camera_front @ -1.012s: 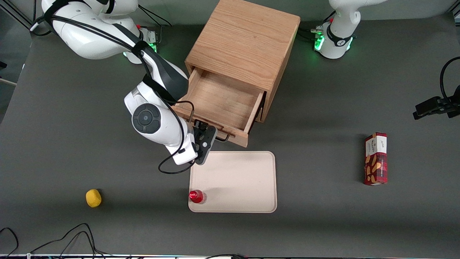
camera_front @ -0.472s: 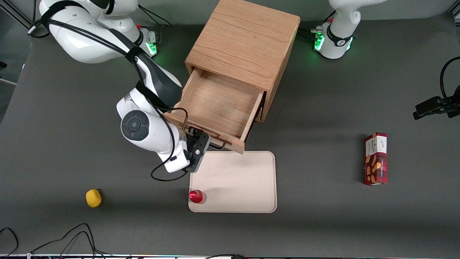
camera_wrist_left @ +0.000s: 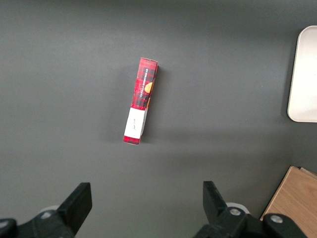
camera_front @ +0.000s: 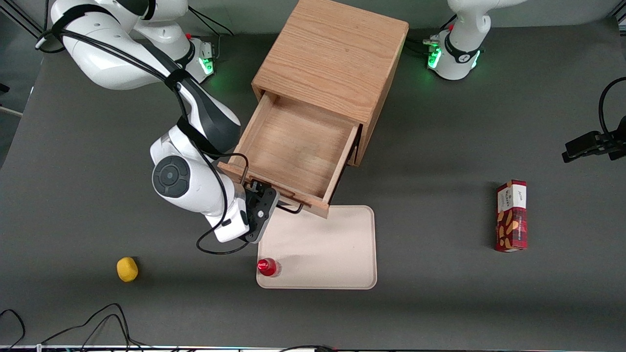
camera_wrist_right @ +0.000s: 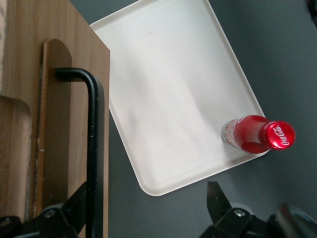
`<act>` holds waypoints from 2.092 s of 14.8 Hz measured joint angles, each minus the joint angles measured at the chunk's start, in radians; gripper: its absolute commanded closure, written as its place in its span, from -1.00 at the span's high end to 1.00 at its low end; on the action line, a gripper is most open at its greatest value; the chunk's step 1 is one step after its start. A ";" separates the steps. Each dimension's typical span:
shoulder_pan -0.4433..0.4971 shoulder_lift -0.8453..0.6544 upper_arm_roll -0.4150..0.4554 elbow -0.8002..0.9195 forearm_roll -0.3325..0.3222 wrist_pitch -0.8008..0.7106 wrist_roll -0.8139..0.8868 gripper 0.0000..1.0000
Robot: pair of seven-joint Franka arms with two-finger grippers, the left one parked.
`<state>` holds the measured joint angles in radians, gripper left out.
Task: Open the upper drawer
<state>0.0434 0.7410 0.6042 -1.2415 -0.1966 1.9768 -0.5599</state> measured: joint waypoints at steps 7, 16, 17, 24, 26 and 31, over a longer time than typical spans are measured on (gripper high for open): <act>0.000 0.000 -0.004 0.002 0.000 0.009 0.000 1.00; -0.001 -0.087 -0.020 0.046 0.089 0.005 -0.001 1.00; -0.002 -0.115 -0.031 0.046 0.093 0.001 0.000 1.00; -0.050 -0.366 -0.232 -0.020 0.337 -0.035 0.100 1.00; -0.093 -0.438 -0.249 -0.075 0.358 -0.049 0.199 1.00; -0.159 -0.598 -0.280 -0.200 0.359 -0.199 0.573 1.00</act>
<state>-0.1161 0.1429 0.3243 -1.4416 0.1625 1.7783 0.0128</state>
